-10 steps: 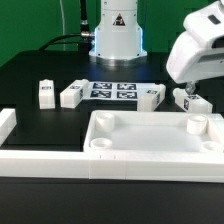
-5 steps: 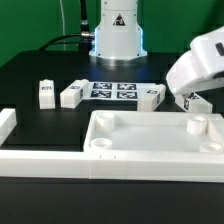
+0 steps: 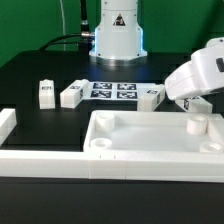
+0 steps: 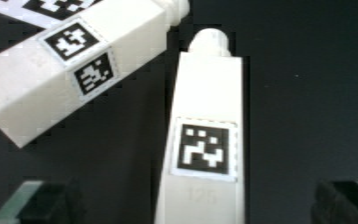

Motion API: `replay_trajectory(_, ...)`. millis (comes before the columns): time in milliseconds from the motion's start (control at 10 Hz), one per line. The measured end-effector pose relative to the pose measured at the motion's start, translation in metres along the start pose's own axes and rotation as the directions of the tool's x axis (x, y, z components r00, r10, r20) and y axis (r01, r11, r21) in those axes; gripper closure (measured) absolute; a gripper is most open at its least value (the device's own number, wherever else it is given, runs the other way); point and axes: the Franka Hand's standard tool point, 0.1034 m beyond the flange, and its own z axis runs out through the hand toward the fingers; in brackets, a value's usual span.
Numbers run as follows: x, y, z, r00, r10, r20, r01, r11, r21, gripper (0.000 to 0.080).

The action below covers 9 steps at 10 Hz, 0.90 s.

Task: Assemble desk

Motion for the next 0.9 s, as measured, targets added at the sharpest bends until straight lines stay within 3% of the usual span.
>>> replay_trajectory(500,0.003,0.003,0.000,1.000,0.018,-0.008,-0.018,1.000,-0.004,0.0151)
replay_trajectory(900,0.017,0.008,0.009,0.997,0.083,-0.003,-0.083,0.997,0.002,0.0151)
